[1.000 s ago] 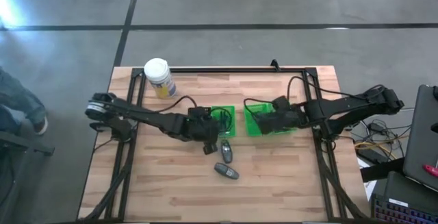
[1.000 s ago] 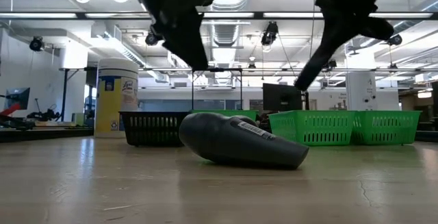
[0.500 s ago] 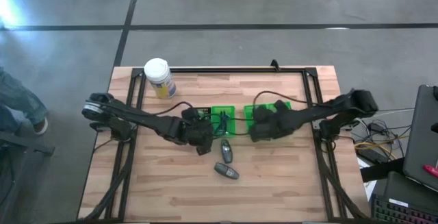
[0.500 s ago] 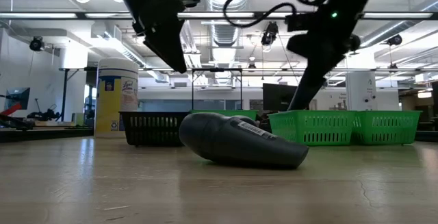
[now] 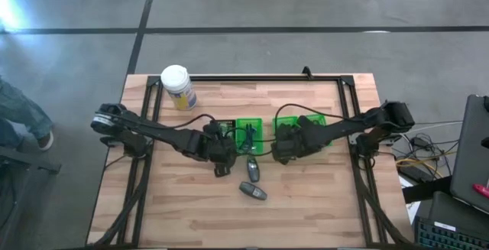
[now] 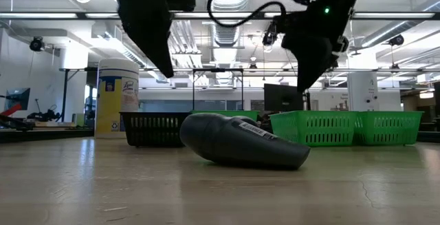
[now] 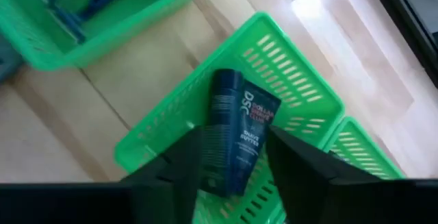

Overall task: Pick & Place Travel size toiletries
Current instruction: Put the blue shave cream into the middle green bin, then put the black deodorant into the right green bin

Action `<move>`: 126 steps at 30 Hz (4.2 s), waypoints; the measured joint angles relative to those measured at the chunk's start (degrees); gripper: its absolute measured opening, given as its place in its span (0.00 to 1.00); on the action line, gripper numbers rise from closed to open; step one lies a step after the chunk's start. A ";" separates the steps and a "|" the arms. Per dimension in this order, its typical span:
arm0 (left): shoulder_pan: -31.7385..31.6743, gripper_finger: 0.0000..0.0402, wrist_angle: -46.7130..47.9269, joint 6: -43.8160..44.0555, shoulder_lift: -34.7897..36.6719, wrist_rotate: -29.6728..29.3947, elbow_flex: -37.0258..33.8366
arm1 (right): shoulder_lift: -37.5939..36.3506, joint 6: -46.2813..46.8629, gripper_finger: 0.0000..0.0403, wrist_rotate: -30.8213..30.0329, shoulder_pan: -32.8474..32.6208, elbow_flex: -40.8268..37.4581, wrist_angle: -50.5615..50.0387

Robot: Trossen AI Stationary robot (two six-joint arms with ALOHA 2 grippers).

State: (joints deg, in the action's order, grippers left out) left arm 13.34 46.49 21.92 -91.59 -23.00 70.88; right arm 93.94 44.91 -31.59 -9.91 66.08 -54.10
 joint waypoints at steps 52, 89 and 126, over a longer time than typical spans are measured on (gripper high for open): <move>4.61 0.52 -14.79 -16.19 -18.90 22.80 9.53 | -11.02 19.52 0.90 -4.26 -12.14 0.01 -19.54; 1.94 0.53 -44.10 -14.07 7.57 -3.06 -9.62 | -32.46 24.20 0.83 17.79 -5.05 -8.17 24.13; 0.68 0.59 -49.83 -25.08 -4.66 0.33 4.38 | -29.23 28.48 0.40 23.30 -3.43 -9.63 33.54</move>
State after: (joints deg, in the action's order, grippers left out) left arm 14.02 -3.34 -3.16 -96.25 -22.67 75.26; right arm 64.71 73.38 -8.29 -13.34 56.45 -20.56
